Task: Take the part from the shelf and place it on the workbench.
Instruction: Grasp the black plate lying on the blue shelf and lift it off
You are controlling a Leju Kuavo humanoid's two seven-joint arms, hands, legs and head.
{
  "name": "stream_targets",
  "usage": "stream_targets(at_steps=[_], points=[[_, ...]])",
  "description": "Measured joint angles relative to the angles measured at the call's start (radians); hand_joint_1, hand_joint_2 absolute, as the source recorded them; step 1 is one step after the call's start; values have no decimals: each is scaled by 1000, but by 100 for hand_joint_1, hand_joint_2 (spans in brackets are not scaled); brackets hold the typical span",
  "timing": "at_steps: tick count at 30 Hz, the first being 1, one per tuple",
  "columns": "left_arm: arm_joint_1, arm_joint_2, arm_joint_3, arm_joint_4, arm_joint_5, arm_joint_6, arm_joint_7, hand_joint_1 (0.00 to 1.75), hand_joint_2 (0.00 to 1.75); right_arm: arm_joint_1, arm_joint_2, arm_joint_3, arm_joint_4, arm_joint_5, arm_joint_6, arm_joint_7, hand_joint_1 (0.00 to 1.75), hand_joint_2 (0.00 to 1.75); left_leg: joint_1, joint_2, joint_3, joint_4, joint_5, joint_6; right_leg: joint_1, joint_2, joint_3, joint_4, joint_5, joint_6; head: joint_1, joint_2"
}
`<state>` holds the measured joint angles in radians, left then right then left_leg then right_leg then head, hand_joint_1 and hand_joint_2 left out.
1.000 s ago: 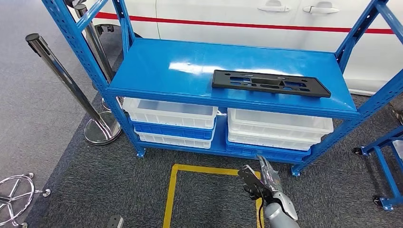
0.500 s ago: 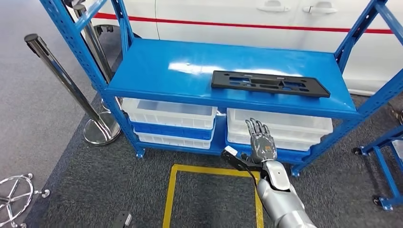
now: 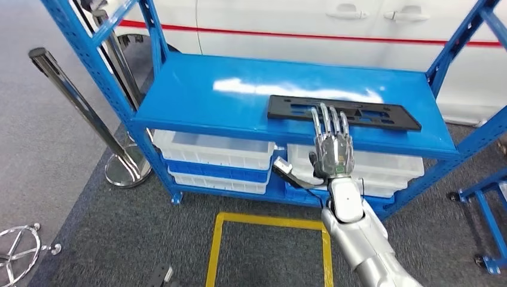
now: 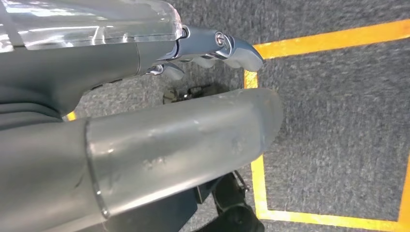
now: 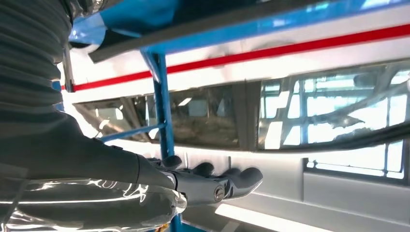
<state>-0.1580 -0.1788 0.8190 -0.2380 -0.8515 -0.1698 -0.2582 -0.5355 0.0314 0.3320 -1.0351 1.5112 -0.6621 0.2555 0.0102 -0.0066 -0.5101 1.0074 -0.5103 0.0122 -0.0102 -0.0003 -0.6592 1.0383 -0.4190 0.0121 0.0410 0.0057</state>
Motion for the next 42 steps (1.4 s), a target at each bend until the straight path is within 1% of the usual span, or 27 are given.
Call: stream_targets(at_steps=[3, 5, 7, 8, 9, 10, 12, 14, 16, 18, 19, 20, 22, 23, 24, 25, 27, 28, 29, 32, 34, 35, 37, 38, 39, 40, 42], points=[[-8, -2, 0, 2, -14, 0, 1, 0, 0, 4, -5, 11, -70, 20, -18, 38, 0, 175, 2, 2, -8, 43, 1, -14, -2, 2, 22, -5, -2, -25, 0, 0], [-13, -2, 0, 4, -18, 0, 2, 0, 0, 9, 0, -4, -112, 21, -26, 31, 0, 175, 3, 3, -62, 142, -21, -21, -3, 0, 41, -10, -9, -37, -1, 0], [-16, -3, 2, 6, -18, 1, 5, 0, 0, 20, 12, -35, -144, 19, -31, 6, 0, 175, 3, 3, -141, 256, -75, -26, -1, 1, 53, -10, -21, -43, -1, 0], [-17, -3, 3, 7, -17, 1, 6, 0, 0, 27, 18, -53, -157, 18, -31, -10, 0, 175, 3, 3, -172, 287, -91, -26, 1, 2, 59, -10, -27, -44, -1, 0], [-17, -3, 4, 8, -17, 2, 8, 0, 0, 34, 25, -75, -168, 16, -31, -29, 0, 175, 3, 3, -189, 288, -85, -23, 4, 4, 67, -10, -33, -44, -1, 0], [-18, -3, 4, 9, -17, 3, 9, 0, 0, 39, 33, -99, -178, 14, -32, -49, 0, 175, 1, 3, -188, 253, -51, -17, 6, 5, 76, -10, -40, -44, -1, 0], [-21, -2, 5, 9, -17, 4, 10, 0, 0, 46, 51, -151, -192, 6, -33, -91, 0, 175, -6, 3, -155, 124, 53, 4, 11, 7, 94, -10, -53, -43, -1, 0], [-28, -1, 5, 9, -20, 4, 12, 0, 0, 52, 67, -203, -197, -4, -35, -133, 0, 175, -17, 3, -131, 34, 98, 23, 10, 6, 99, -11, -61, -37, -1, 0], [-31, -1, 5, 9, -23, 4, 14, 0, 0, 62, 76, -239, -199, -10, -37, -168, 0, 175, -22, 1, -125, 12, 98, 29, 8, 6, 98, -14, -66, -27, -2, 0], [-31, -3, 5, 9, -26, 6, 15, 0, 0, 71, 81, -256, -203, -13, -38, -189, 0, 175, -15, 3, -110, -7, 111, 31, 10, 5, 102, -14, -77, -15, -2, 0], [-34, -4, 5, 9, -27, 6, 15, 0, 0, 72, 82, -267, -205, -14, -38, -196, 0, 175, -11, 4, -102, -17, 114, 32, 10, 6, 95, 6, -91, -10, -2, 0], [-38, -6, 5, 10, -27, 8, 15, 0, 0, 75, 84, -283, -206, -16, -38, -204, 0, 175, -7, 5, -96, -25, 115, 34, 8, 6, 76, 47, -114, -5, -1, 0], [-44, -9, 5, 10, -27, 12, 15, 0, 0, 86, 88, -325, -203, -22, -38, -220, 0, 175, -6, 3, -92, -27, 112, 38, 0, 6, 5, 175, -166, 5, -1, 0], [-45, -10, 5, 10, -27, 15, 15, 0, 0, 94, 90, -343, -200, -22, -38, -224, 0, 175, -6, 2, -91, -25, 109, 38, -4, 5, -31, 227, -178, 10, -1, 0], [-45, -11, 5, 10, -27, 17, 15, 0, 0, 101, 90, -359, -197, -20, -38, -225, 0, 175, -5, 0, -91, -22, 105, 37, -8, 5, -52, 248, -171, 15, -1, 0], [-44, -11, 5, 10, -28, 20, 15, 0, 0, 104, 89, -372, -192, -14, -38, -220, 0, 175, -3, 0, -90, -17, 100, 34, -12, 4, -55, 232, -144, 19, -1, 0], [-46, -12, 5, 10, -28, 22, 14, 0, 0, 102, 85, -389, -175, -1, -38, -196, 0, 175, 1, -1, -89, -2, 86, 25, -19, 2, -13, 115, -65, 26, -1, 0], [-48, -12, 5, 10, -29, 23, 14, 0, 0, 99, 82, -394, -161, 6, -38, -178, 0, 175, 1, -1, -91, 7, 78, 19, -18, 3, 10, 59, -38, 26, -1, 0], [-51, -12, 5, 10, -29, 23, 14, 0, 0, 97, 77, -396, -146, 12, -38, -158, 0, 175, 0, -1, -92, 14, 73, 13, -17, 4, 25, 22, -25, 23, -1, 0], [-56, -12, 5, 11, -31, 24, 14, 0, 0, 95, 64, -398, -106, 20, -38, -112, 0, 175, -1, -1, -93, 18, 67, 0, -12, 6, 31, 8, -26, 4, -2, 0], [-56, -12, 5, 11, -31, 24, 14, 0, 0, 89, 57, -398, -89, 20, -38, -98, 0, 175, 2, 0, -100, 42, 47, -9, -14, 5, 36, 3, -25, -12, -2, 0], [-57, -12, 5, 11, -31, 24, 14, 0, 0, 86, 54, -398, -80, 20, -38, -91, 0, 175, 3, 1, -117, 82, 23, -13, -15, 5, 39, 0, -25, -18, -2, 0], [-59, -12, 5, 11, -31, 23, 14, 0, 0, 83, 49, -398, -55, 21, -38, -70, 0, 175, 4, 2, -177, 215, -40, -17, -13, 3, 41, -1, -26, -24, -2, 0], [-59, -12, 5, 11, -31, 23, 14, 0, 0, 82, 45, -398, -41, 21, -38, -59, 0, 175, 4, 2, -208, 276, -61, -18, -11, 3, 41, 0, -27, -25, -2, 0], [-58, -12, 5, 11, -32, 23, 14, 0, 0, 82, 40, -398, -28, 21, -38, -49, 0, 175, 4, 2, -226, 309, -65, -17, -9, 2, 42, 0, -27, -26, -2, 0], [-57, -13, 5, 11, -33, 23, 14, 0, 0, 83, 35, -398, -17, 21, -38, -42, 0, 175, 3, 2, -225, 303, -49, -15, -8, 2, 43, 1, -28, -27, -2, 0], [-58, -13, 5, 11, -35, 23, 14, 0, 0, 81, 28, -398, -2, 22, -38, -35, 0, 175, 1, 2, -170, 181, 23, -3, -5, 4, 47, 1, -30, -26, -2, 0]])
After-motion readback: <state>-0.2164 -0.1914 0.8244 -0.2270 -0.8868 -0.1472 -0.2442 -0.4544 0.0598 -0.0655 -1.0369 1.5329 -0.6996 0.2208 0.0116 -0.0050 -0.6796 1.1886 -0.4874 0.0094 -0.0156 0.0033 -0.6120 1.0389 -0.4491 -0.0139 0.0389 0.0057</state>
